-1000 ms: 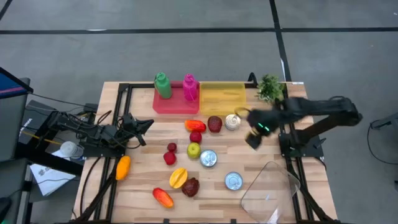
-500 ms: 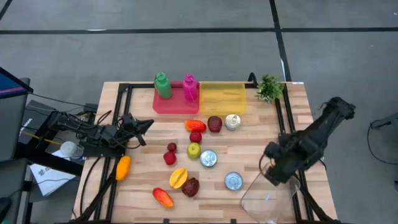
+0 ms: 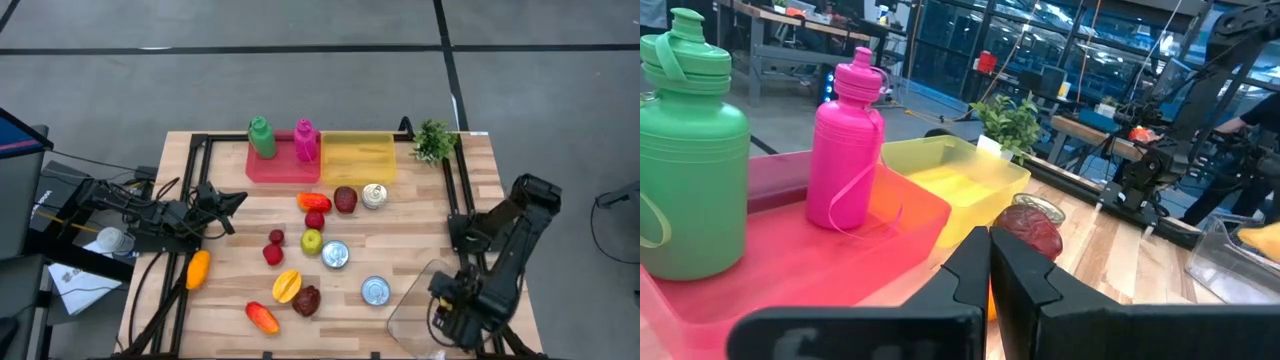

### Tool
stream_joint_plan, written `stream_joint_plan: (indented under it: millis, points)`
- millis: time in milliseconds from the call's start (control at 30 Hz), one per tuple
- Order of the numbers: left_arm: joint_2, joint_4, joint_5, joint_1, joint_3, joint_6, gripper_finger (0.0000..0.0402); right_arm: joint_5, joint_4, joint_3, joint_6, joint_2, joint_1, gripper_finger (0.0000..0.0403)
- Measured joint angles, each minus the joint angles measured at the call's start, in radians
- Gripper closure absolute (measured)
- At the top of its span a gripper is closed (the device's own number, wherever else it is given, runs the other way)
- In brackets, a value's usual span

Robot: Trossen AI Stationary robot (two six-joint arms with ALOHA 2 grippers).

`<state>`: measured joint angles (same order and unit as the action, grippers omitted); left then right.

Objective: Pick & Place Food Item
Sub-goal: Put the pear into the transparent bin

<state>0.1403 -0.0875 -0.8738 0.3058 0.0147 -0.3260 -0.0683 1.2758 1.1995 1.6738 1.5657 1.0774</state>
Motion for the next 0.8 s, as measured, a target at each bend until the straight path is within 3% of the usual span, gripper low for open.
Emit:
stream_joint_plan:
  millis: [167, 467, 800]
  points:
    - [0.000, 0.000, 0.000, 0.000, 0.000, 0.000, 0.0401, -0.058, -0.086, -0.077, 0.053, 0.011, 0.037, 0.0099]
    - [0.000, 0.000, 0.000, 0.000, 0.000, 0.000, 0.0401, -0.036, -0.305, -0.206, 0.065, 0.011, 0.055, 0.0099]
    - [0.000, 0.000, 0.000, 0.000, 0.000, 0.000, 0.0401, 0.019, -0.240, -0.221, 0.048, 0.011, 0.056, 0.0099]
